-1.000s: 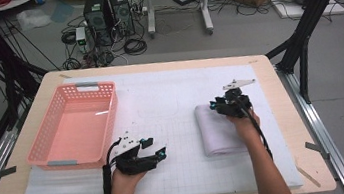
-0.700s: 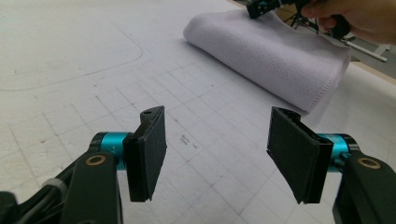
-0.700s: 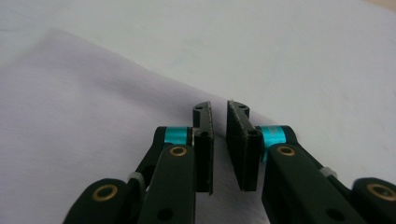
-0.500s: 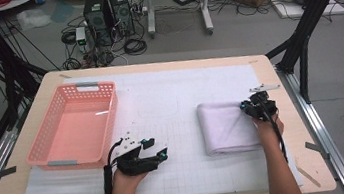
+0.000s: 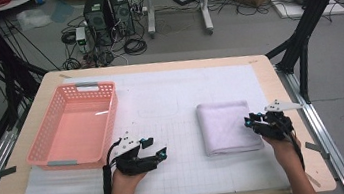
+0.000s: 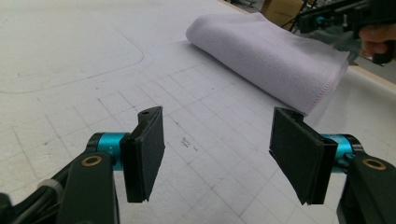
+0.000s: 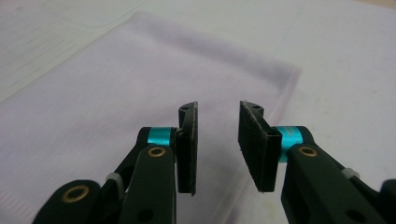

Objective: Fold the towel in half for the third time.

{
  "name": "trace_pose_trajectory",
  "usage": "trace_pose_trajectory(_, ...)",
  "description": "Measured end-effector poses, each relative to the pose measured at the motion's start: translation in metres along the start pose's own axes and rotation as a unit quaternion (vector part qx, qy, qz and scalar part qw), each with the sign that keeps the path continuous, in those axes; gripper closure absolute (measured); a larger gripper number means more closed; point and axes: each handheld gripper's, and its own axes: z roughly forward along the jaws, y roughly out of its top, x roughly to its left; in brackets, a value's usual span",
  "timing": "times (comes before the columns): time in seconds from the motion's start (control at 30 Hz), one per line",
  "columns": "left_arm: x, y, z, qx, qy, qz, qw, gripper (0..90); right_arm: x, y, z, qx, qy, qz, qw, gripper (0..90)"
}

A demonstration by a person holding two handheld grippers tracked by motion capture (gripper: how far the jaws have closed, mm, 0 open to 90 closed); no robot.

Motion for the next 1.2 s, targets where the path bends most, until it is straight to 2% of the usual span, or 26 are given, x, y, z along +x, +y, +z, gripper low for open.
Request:
trace_pose_trajectory(0.1,0.000,0.000,0.000,-0.001,0.000,-0.001,1.0000,35.2,0.008,-0.012,-0.006,0.011,0.012,-0.011,0.9998,70.6)
trace_pose_trajectory(0.23,0.000,0.000,0.000,-0.004,-0.001,-0.007,1.0000,32.4,0.009,-0.028,-0.013,0.032,0.001,-0.025,0.9992,72.4)
trace_pose_trajectory(0.33,-0.002,0.000,0.002,-0.004,0.000,-0.010,0.9999,30.4,0.007,-0.036,-0.022,0.042,-0.019,-0.043,0.9980,72.7)
trace_pose_trajectory(0.47,-0.004,-0.001,0.003,-0.005,0.000,-0.008,1.0000,26.7,0.004,-0.047,-0.035,0.014,-0.013,-0.020,0.9996,68.6)
trace_pose_trajectory(0.57,-0.005,-0.001,0.003,-0.009,0.015,-0.004,0.9998,19.1,0.008,-0.048,-0.045,-0.002,-0.011,-0.016,0.9998,63.3)
trace_pose_trajectory(0.6,-0.006,-0.002,0.003,-0.011,0.013,-0.004,0.9998,18.0,0.008,-0.047,-0.050,-0.006,-0.013,-0.017,0.9998,61.0)
trace_pose_trajectory(0.77,-0.006,-0.001,0.002,-0.021,0.001,-0.003,0.9998,20.8,0.010,-0.052,-0.066,-0.026,-0.020,-0.008,0.9994,47.7)
trace_pose_trajectory(0.87,-0.005,-0.001,0.001,-0.030,0.011,-0.007,0.9995,22.0,0.011,-0.057,-0.072,-0.035,-0.028,-0.008,0.9990,40.6)
trace_pose_trajectory(0.97,-0.004,-0.001,0.002,-0.031,0.007,-0.006,0.9995,22.8,0.010,-0.061,-0.077,-0.035,-0.035,-0.005,0.9987,36.5)
trace_pose_trajectory(1.07,-0.003,-0.001,0.002,-0.030,0.001,-0.010,0.9995,22.6,0.008,-0.063,-0.081,-0.047,-0.045,0.006,0.9979,30.2)
trace_pose_trajectory(1.2,-0.002,0.000,0.004,-0.027,0.000,-0.008,0.9996,22.2,0.007,-0.064,-0.083,-0.051,-0.051,0.008,0.9974,26.8)
